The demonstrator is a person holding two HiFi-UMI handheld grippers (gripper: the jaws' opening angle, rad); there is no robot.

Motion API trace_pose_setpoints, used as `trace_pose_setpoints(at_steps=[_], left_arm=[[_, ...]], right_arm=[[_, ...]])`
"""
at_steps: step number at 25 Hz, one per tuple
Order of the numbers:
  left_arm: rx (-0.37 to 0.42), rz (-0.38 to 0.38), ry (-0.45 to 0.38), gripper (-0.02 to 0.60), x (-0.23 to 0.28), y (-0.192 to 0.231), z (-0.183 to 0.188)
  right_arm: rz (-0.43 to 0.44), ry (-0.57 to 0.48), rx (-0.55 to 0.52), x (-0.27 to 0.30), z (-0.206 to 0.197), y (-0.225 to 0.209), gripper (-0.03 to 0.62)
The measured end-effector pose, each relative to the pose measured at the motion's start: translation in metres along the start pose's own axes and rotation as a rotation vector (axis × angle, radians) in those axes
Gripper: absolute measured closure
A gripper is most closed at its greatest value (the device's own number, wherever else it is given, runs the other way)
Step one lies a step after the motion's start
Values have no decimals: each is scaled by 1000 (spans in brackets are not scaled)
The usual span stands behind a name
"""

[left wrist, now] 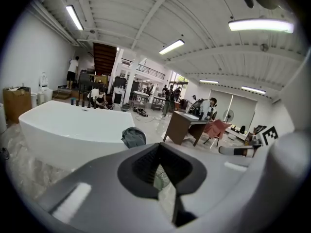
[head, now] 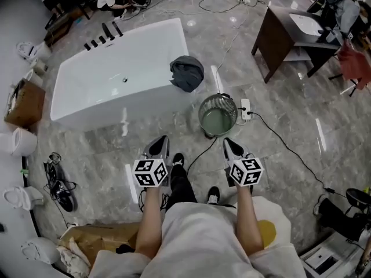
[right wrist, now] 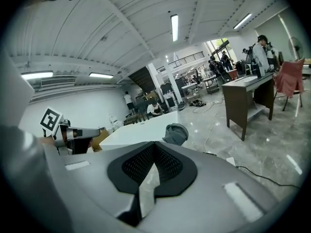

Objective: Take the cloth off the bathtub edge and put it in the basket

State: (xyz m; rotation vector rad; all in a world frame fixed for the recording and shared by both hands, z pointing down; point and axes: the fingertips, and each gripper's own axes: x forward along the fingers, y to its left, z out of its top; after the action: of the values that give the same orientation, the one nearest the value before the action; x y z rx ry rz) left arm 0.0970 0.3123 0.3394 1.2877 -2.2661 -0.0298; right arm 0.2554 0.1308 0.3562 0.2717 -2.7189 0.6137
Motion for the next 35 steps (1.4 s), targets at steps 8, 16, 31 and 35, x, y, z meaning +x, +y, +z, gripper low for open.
trace_pose_setpoints(at_steps=[8,16,31,35], left_arm=[[-23,-94,33,523,87,68,56],[-9,-152,99,523,149,136,86],[141,-197,158,523,221,200,82],[160,-219,147,523,250,202,76]], right_arm=[[-110,23,20,85,25,5,592],[-193,24,22,162,60,23,592],[-217,38,20,263,67,5,592],[-185,14,-11,291,68,-13,592]])
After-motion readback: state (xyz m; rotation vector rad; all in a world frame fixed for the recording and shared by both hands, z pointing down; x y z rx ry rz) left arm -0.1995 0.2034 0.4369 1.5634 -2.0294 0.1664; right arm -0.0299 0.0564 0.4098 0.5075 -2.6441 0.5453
